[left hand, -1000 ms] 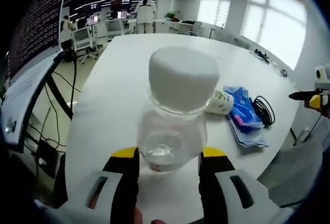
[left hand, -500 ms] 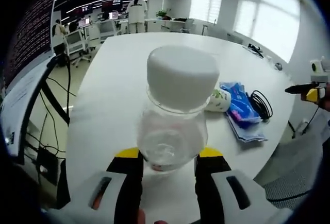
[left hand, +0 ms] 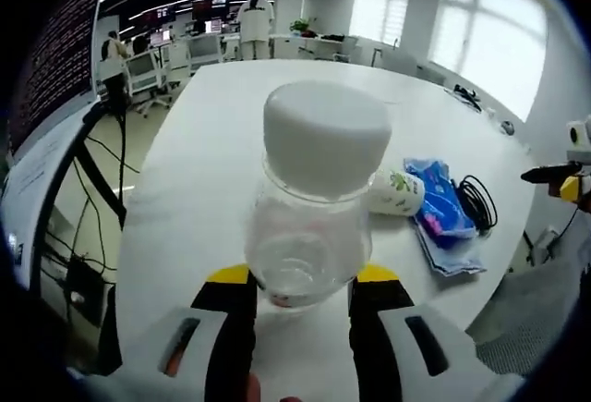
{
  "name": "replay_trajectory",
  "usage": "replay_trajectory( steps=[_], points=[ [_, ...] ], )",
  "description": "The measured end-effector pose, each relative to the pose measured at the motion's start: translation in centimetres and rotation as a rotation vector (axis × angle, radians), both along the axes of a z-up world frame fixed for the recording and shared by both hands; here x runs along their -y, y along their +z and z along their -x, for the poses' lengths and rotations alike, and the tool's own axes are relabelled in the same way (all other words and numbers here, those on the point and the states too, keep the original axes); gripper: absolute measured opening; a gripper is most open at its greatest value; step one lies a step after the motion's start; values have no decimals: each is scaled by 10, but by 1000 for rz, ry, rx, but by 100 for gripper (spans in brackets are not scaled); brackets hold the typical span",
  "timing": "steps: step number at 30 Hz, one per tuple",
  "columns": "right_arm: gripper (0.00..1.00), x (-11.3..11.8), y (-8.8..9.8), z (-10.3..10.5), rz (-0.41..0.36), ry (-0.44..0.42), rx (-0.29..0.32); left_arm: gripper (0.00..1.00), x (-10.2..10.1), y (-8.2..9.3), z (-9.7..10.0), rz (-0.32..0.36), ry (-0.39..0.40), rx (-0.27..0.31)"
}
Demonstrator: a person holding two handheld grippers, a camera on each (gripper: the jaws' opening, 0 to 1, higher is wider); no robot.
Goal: Arrange the tabletop items into an orderly group along one side of the table until the central work area is clear of visible clutter.
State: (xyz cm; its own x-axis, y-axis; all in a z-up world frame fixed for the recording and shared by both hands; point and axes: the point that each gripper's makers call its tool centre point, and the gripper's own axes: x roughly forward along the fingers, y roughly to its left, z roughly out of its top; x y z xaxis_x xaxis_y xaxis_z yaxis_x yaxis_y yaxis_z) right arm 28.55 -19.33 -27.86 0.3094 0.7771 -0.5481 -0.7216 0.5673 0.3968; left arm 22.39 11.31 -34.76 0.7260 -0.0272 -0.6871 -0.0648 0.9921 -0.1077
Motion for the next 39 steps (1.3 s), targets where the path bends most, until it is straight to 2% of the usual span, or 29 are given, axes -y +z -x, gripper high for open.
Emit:
replay_trajectory(
  steps=[13,17,22,28,39],
  points=[
    [85,3,-2,-9,2,3,-5,38,-16,0,-35,20,97,14],
    [84,5,-4,-9,2,2,-7,38,-18,-1,-44,-9,90,14],
    [84,6,-4,-10,2,-1,-10,38,-17,-1,-62,-2,90,17],
    [84,8,-3,-9,6,-2,-12,38,-29,-3,-82,8,98,27],
    [84,9,-1,-11,4,-13,-10,38,-36,-3,-100,24,120,39]
  ],
)
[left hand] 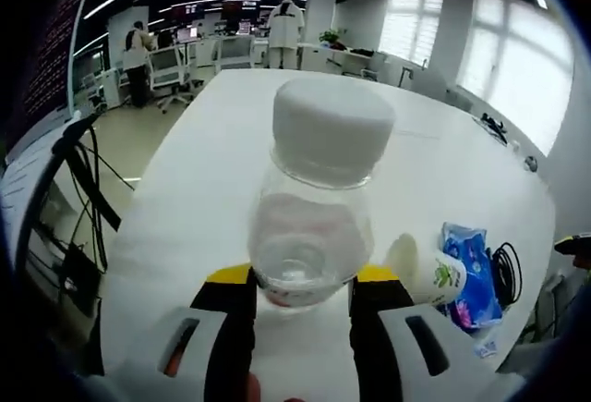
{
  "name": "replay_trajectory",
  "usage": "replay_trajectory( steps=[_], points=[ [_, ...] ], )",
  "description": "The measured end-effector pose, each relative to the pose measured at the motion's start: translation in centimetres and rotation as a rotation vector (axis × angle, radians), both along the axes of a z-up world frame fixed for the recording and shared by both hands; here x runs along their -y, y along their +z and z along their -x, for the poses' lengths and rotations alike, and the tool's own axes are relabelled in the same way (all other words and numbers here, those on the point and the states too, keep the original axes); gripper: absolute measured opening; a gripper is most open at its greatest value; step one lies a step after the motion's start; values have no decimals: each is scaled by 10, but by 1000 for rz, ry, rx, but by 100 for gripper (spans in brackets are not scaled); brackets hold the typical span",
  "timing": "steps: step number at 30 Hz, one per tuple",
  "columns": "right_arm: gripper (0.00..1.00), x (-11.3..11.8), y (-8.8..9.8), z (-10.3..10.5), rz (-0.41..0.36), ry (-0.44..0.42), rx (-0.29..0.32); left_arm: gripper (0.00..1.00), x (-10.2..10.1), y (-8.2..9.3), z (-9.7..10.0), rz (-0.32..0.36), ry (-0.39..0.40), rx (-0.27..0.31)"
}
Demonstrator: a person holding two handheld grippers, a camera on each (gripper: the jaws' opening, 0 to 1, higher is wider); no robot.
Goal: Arrange the tabletop items into an orderly group along one side of the table until the central work area is clear of visible clutter.
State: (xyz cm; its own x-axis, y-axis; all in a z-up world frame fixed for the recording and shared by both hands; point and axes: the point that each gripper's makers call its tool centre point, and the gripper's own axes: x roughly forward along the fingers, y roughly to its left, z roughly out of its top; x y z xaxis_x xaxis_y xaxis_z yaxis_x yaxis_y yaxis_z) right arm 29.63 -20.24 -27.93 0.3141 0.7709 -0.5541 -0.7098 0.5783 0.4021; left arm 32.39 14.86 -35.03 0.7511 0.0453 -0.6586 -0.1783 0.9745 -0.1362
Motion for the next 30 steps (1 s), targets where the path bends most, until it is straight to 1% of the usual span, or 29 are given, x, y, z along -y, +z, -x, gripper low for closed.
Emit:
replay_trajectory(
  steps=[3,11,15,24,30],
  points=[
    [84,0,0,0,1,1,0,39,-2,-1,-2,11,10,4],
    [84,1,0,0,4,1,0,39,-6,-3,-10,10,9,8],
    [84,2,-1,-1,7,0,-1,39,-12,-4,-19,10,7,10],
    [84,3,-1,1,18,3,-4,39,-7,-1,-24,11,-13,22],
    [84,4,0,0,18,-4,-1,39,-10,-1,-33,12,-15,22]
  ],
)
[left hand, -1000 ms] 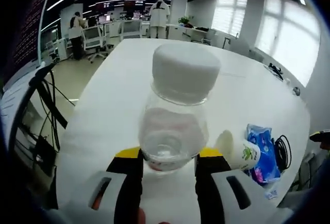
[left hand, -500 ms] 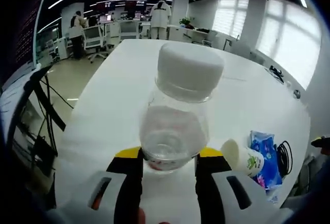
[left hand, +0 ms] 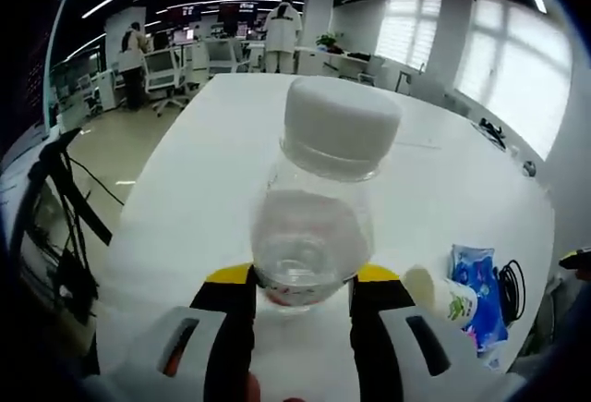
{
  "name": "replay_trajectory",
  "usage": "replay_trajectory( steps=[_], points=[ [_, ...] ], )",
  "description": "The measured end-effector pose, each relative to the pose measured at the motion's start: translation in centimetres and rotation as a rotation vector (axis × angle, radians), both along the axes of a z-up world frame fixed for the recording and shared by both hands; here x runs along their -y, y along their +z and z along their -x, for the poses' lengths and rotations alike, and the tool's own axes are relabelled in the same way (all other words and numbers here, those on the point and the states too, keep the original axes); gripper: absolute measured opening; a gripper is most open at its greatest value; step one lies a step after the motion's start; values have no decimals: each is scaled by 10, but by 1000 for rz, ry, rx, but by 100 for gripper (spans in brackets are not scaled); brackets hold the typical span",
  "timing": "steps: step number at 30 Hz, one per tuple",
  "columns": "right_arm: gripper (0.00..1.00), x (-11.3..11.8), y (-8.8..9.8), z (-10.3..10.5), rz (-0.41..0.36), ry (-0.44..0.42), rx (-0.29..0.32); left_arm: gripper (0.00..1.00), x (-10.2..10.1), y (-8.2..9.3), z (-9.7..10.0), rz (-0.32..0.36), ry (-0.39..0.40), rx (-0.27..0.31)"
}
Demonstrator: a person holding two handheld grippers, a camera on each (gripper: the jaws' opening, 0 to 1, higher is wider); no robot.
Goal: Arrange the tabletop items into an orderly group along one side of the table until the central work area is clear of visible clutter.
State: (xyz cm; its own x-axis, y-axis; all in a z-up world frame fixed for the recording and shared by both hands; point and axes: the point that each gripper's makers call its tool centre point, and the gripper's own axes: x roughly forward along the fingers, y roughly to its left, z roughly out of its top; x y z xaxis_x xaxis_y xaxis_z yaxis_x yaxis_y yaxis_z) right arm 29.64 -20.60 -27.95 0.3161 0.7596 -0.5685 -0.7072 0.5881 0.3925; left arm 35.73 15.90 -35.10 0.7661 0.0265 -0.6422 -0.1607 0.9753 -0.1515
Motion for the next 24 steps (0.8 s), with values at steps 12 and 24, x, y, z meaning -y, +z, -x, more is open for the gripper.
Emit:
replay_trajectory(
  steps=[12,24],
  points=[
    [84,4,-2,4,2,-11,-5,40,0,2,-1,17,-8,7],
    [85,-9,-1,3,-18,18,0,42,13,3,29,36,12,1]
  ],
)
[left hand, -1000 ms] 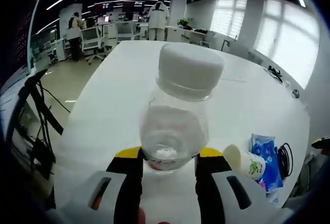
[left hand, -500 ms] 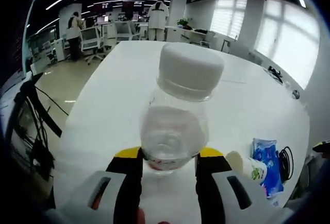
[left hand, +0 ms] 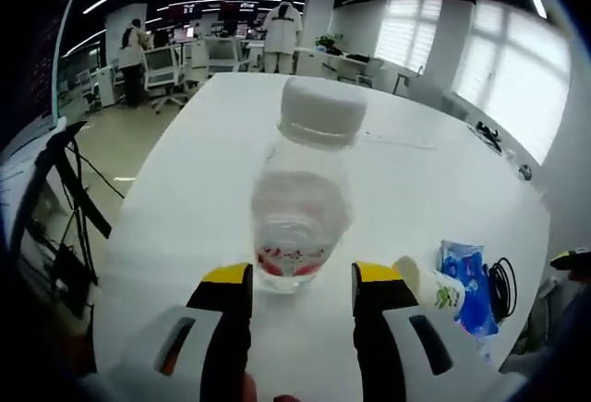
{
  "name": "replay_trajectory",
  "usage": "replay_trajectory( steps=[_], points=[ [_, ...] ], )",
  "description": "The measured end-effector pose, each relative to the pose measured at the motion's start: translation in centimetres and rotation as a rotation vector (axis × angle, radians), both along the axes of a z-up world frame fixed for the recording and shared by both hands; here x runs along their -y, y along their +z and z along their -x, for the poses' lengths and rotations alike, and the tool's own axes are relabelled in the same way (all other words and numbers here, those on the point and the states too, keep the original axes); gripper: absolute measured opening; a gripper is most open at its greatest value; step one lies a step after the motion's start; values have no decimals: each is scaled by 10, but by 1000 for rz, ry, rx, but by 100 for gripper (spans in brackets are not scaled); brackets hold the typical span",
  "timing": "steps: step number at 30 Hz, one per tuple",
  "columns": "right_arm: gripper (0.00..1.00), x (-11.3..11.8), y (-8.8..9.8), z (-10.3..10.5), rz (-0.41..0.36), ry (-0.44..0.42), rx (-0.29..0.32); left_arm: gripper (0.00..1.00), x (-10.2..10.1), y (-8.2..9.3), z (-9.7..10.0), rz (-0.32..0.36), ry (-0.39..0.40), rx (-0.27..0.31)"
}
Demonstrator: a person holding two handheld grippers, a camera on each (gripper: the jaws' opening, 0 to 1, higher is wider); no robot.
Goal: Arrange the tabletop items into an orderly group along one side of the table until the central work area is clear of visible clutter.
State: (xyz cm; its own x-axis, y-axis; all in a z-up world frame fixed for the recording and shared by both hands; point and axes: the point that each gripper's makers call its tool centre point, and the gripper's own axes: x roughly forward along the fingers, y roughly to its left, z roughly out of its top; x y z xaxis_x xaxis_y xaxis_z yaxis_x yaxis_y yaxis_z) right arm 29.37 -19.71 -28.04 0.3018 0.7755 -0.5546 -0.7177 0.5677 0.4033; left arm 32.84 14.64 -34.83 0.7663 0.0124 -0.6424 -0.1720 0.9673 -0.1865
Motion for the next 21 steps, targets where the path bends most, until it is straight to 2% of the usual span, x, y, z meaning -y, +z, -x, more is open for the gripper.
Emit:
replay_trajectory(
  steps=[1,2,5,9,12,21],
  points=[
    [84,-1,0,2,-1,3,0,42,1,-2,4,1,3,-4],
    [84,-2,0,2,-4,5,0,42,7,-1,16,7,12,-10],
    [84,-5,-2,3,-10,11,-1,42,16,-5,28,26,25,-23],
    [84,-7,-4,6,-16,20,-5,42,25,-9,57,45,45,-33],
    [84,-7,-5,8,-21,20,-9,41,22,-14,59,52,53,-35],
    [84,-7,-7,10,-31,22,-17,41,37,-24,91,53,29,-50]
  ],
)
